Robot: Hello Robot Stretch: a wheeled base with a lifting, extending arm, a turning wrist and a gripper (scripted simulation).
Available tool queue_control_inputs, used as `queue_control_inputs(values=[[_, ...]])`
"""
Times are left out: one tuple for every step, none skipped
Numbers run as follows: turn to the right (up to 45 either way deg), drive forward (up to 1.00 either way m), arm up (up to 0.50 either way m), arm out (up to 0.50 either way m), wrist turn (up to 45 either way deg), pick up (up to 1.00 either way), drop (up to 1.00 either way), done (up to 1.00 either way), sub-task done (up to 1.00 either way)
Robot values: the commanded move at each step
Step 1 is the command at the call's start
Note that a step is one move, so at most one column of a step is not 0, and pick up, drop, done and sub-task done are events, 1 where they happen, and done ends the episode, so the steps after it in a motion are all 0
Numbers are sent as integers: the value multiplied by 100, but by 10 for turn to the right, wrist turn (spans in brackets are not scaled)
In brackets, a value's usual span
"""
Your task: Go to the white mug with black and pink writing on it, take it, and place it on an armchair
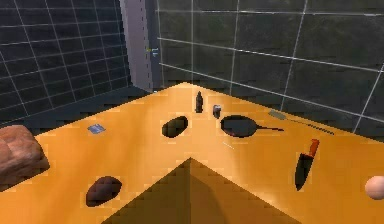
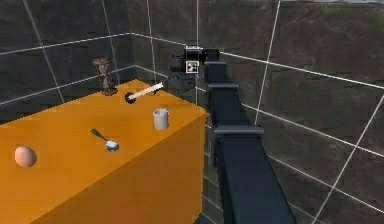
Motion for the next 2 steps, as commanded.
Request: queue_control_inputs(values=[[0,0,0,0,150,0,0,0,0],[0,0,-16,0,0,0,0,0,0]])
